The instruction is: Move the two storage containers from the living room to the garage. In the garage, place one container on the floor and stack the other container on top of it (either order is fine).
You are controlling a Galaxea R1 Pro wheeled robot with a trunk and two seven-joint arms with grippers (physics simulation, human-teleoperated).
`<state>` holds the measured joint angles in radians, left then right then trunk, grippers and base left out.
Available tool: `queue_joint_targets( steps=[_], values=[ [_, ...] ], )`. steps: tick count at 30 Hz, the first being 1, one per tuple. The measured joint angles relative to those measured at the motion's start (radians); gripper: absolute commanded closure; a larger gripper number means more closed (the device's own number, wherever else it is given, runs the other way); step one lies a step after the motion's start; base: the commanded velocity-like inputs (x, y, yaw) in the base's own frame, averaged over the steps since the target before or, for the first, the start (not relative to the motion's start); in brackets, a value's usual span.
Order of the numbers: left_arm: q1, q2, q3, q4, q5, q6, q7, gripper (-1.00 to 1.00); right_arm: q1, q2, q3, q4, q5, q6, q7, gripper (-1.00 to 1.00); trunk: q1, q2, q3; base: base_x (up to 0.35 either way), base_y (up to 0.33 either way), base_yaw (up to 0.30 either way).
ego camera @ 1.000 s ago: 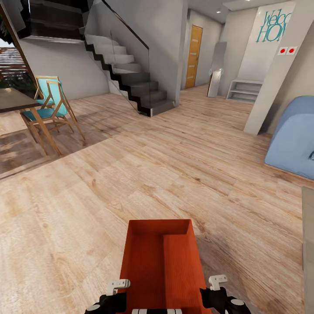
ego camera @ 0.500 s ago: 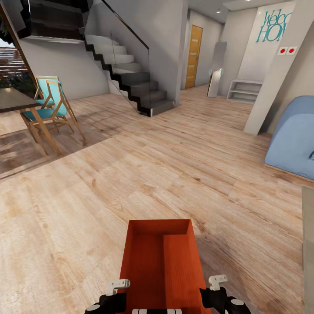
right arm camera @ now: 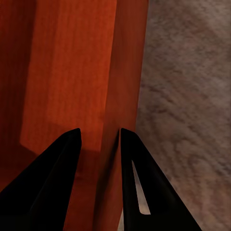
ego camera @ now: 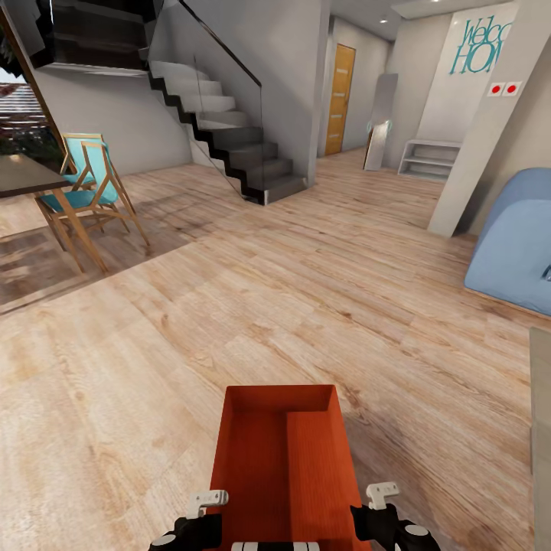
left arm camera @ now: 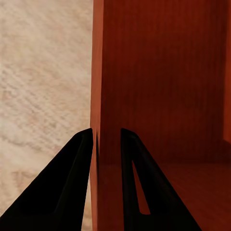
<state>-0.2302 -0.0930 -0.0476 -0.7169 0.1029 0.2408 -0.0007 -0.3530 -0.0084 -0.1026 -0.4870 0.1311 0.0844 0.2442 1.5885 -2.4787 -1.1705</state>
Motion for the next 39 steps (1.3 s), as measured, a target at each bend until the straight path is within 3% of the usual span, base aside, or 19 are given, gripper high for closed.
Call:
queue_joint_targets(
  steps=[32,39],
  values=[
    [0.000,-0.005,0.006,0.003,0.000,-0.006,0.004,1.00,0.000,-0.001,-0.003,0.000,0.004,-0.002,0.002,1.00,0.000,0.000,0.000,0.000,0.000,0.000],
    [0.001,-0.004,0.005,0.003,0.003,-0.011,0.004,1.00,-0.001,-0.001,0.004,-0.003,-0.005,-0.002,-0.005,1.00,-0.027,0.049,0.022,0.000,0.000,0.000]
  ],
)
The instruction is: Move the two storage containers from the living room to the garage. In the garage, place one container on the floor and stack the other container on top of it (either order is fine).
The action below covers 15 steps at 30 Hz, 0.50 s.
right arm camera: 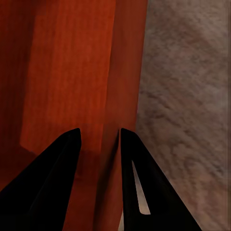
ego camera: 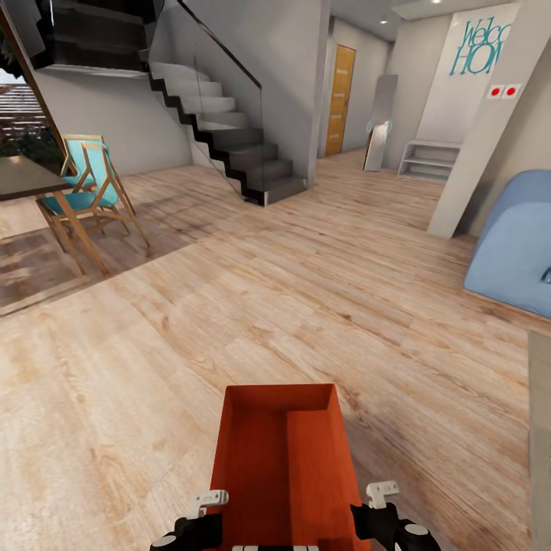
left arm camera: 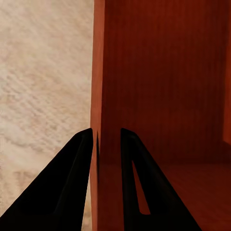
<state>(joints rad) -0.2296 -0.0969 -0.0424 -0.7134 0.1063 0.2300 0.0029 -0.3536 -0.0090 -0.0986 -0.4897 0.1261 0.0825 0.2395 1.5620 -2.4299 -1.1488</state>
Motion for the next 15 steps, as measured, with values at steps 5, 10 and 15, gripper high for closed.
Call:
queue_joint_targets(
  steps=[5,10,15],
  values=[
    [0.000,0.000,-0.001,0.000,0.000,0.000,0.000,1.00,0.000,0.000,0.000,0.000,0.000,0.000,0.000,1.00,-0.019,0.035,0.016,0.000,0.000,0.000],
    [0.000,0.002,-0.004,0.000,0.001,0.000,0.000,1.00,0.000,0.000,0.000,0.000,0.000,0.000,0.000,1.00,-0.038,0.070,0.031,0.000,0.000,0.000],
    [0.000,0.002,-0.004,0.000,0.001,0.000,0.000,1.00,0.000,0.000,0.001,0.000,0.000,0.000,0.000,1.00,-0.058,0.105,0.047,0.000,0.000,0.000]
  ],
)
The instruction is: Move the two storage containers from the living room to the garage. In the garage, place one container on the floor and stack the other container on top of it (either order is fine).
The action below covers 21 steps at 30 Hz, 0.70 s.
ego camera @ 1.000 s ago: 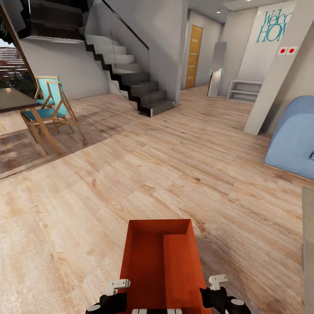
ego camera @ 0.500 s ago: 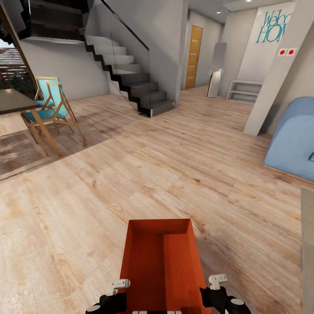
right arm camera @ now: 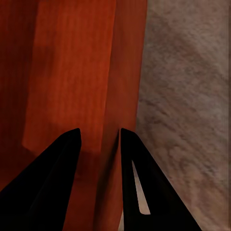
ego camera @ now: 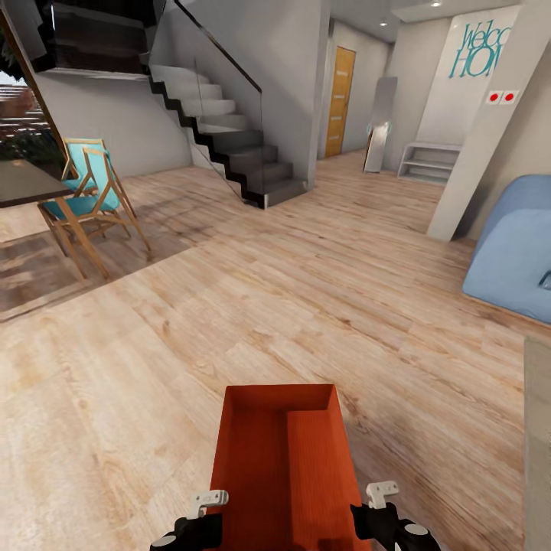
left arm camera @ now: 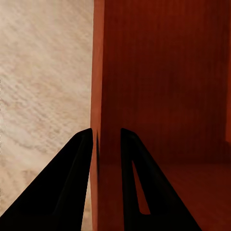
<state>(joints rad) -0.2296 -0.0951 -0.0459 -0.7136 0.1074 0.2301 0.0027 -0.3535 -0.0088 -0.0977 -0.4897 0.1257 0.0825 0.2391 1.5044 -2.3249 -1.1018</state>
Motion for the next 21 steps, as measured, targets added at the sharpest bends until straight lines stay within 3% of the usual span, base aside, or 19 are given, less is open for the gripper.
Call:
queue_joint_targets(
  steps=[21],
  values=[
    [0.000,-0.003,0.006,0.000,-0.002,0.002,0.000,1.00,0.000,0.000,0.001,0.000,0.000,0.002,-0.001,1.00,-0.081,0.147,0.066,0.000,0.000,0.000]
  ],
)
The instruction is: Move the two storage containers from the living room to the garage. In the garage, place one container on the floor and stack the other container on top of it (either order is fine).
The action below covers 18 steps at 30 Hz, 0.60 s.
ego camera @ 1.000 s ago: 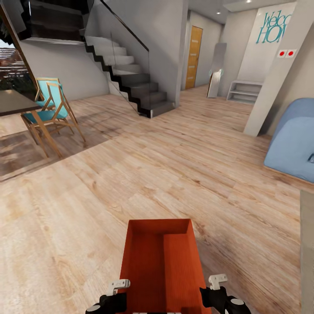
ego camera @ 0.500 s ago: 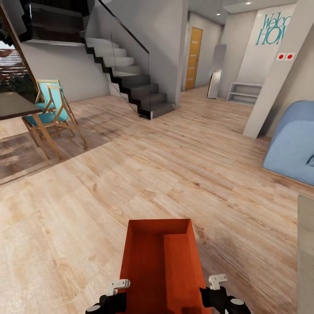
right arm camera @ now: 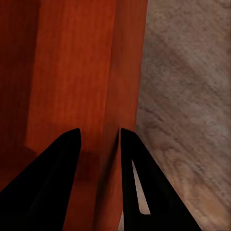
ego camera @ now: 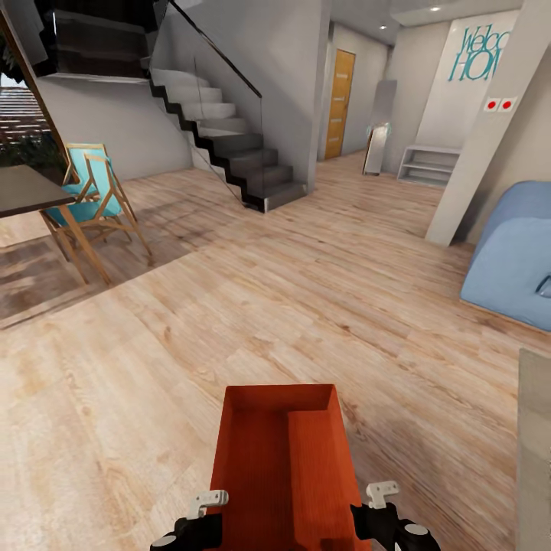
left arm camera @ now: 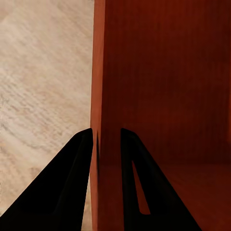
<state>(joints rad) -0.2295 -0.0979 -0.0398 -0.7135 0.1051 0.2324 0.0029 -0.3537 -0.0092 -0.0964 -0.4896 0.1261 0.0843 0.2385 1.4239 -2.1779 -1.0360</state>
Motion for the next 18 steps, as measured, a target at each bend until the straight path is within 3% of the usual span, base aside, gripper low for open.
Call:
queue_joint_targets(
  steps=[18],
  values=[
    [0.000,0.001,-0.001,0.000,0.002,0.000,0.000,1.00,0.000,0.000,0.000,0.000,0.000,0.000,0.000,1.00,-0.069,0.126,0.056,0.000,0.000,0.000]
  ],
)
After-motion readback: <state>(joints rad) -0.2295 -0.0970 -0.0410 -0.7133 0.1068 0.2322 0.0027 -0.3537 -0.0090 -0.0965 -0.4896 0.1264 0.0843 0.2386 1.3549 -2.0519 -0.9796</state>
